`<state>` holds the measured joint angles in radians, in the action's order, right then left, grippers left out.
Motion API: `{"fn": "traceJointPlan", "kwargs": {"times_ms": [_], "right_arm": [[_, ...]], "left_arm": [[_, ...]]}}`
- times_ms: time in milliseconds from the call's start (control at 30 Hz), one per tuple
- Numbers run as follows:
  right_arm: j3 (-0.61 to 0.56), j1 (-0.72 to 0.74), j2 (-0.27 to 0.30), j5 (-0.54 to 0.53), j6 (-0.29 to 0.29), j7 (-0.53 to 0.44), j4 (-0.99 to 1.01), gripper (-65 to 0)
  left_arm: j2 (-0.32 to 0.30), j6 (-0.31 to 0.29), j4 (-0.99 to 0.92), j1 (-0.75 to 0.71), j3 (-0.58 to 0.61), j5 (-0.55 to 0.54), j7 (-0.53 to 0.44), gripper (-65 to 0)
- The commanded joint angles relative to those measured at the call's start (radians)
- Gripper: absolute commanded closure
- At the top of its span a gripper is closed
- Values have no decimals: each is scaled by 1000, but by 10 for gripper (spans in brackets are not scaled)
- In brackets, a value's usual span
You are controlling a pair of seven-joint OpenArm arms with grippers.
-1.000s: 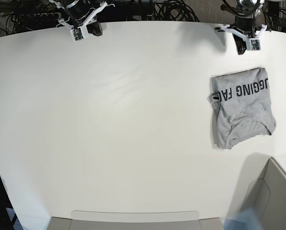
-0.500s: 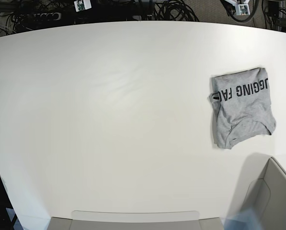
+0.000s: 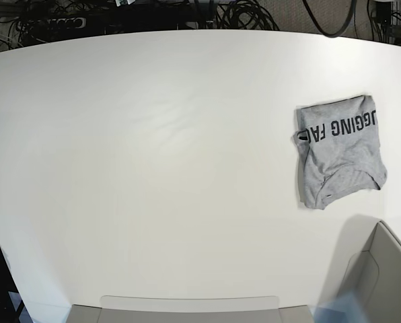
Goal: Fold the T-shirt properly
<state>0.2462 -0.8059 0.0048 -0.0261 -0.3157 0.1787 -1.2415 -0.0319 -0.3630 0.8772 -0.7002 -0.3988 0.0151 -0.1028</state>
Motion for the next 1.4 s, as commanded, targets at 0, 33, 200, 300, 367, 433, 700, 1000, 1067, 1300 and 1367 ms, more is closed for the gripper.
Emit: {"fn": "traceJointPlan", "kwargs": {"times_ms": [0,33,200,300,367,433,700,1000,1067,1300,1367], "right_arm": [[2,12,-1,7,-7,-11,30,0],[2,39,1,16,-7,-14,76,0],[2,168,27,27,-7,-127,357,0],[0,273,65,27,-7,-181,579,0],[0,345,91,27,-7,-235,739,0],[-2,415,117,27,-6,-301,894,0],[-5,662,194,27,56,-427,1242,0],[-123,698,183,128,499,-427,1242,0],[-123,698,176,128,501,-427,1242,0],[-124,718,169,130,501,-427,1242,0],[-124,719,169,130,501,-427,1242,0]], "left_arm": [[-10,2,-54,7,-9,7,-21,0],[-21,2,-122,38,-9,12,-59,0],[-79,2,-491,178,2,16,-220,0],[-121,2,-738,304,4,16,-280,0],[-144,3,-876,368,25,16,-340,0],[-161,11,-877,414,73,16,-360,0],[-155,164,-877,563,251,15,-113,0],[-128,224,-877,587,343,15,102,-13],[-128,224,-877,589,346,15,104,-13],[-135,227,-877,592,343,13,104,-13],[-135,227,-877,592,346,15,104,-13]]}}
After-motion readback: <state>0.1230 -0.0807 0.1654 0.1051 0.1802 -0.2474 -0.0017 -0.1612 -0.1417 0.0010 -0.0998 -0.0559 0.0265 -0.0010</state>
